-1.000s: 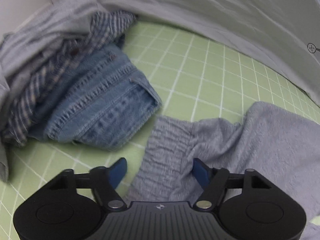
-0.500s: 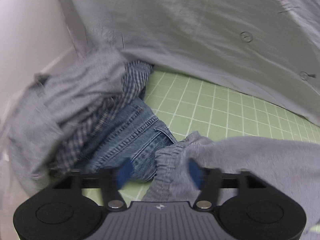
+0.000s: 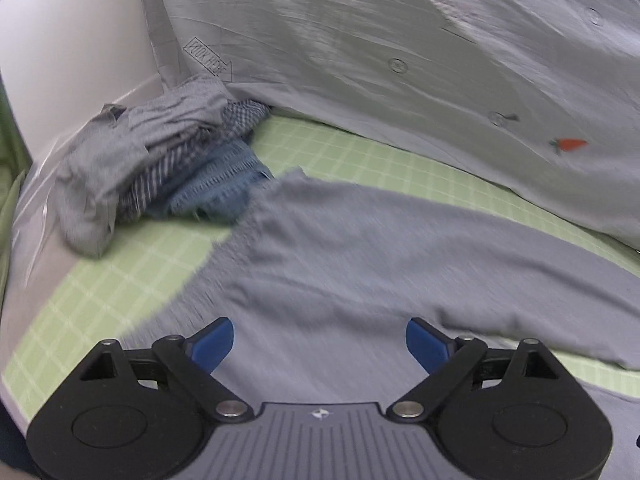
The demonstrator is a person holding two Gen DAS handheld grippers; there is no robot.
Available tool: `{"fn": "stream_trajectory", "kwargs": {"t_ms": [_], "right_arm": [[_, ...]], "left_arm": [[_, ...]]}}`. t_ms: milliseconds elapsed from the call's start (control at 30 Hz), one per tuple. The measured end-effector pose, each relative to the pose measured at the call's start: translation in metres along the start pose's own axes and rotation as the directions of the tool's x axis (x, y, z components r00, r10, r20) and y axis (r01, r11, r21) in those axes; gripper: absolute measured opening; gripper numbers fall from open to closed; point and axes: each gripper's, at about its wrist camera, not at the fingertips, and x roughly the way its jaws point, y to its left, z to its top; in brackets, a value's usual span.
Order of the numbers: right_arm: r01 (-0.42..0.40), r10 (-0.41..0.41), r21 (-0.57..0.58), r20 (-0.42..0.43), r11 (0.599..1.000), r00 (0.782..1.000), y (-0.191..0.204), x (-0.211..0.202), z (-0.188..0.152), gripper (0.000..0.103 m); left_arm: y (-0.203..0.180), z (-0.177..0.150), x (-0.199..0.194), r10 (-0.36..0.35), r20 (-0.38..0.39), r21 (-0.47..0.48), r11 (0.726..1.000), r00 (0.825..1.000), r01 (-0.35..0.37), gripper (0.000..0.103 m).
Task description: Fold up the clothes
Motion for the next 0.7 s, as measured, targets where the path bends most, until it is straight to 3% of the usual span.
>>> {"fn": "stream_trajectory", "kwargs": {"t_ms": [167,433,567,700], "right_arm": [[0.098,-0.099,0.055,0.013,0.994,0.995,-0.075,-0.020,0.007,0.103],[0.193,-0.183,0.156,-0.074,0.969,0.980,-0.179,-0.013,0.009,0.103],[0.191,-0.172,0.159,-0.124,0.969,0.977,-0.202,-0.001,0.007,0.103],[0.213,-0.198,0.091,-0.145,0.973,0.969,-0.197,0.009,0.005,0.103]], "left_arm": [[-0.040,-0.034,-0.027,0.001,-0.003,-0.006,1.000,1.000,-0.001,0.094],[-0.100,-0.083,-0.064,0.002,-0.001,-0.014,1.000,1.000,-0.002,0.094],[-0.117,-0.103,-0.075,0.027,-0.006,0.001,1.000,1.000,-0.027,0.094],[-0.123,-0.118,-0.084,0.057,-0.027,-0.002,0.998,0.998,-0.057,0.094]]}}
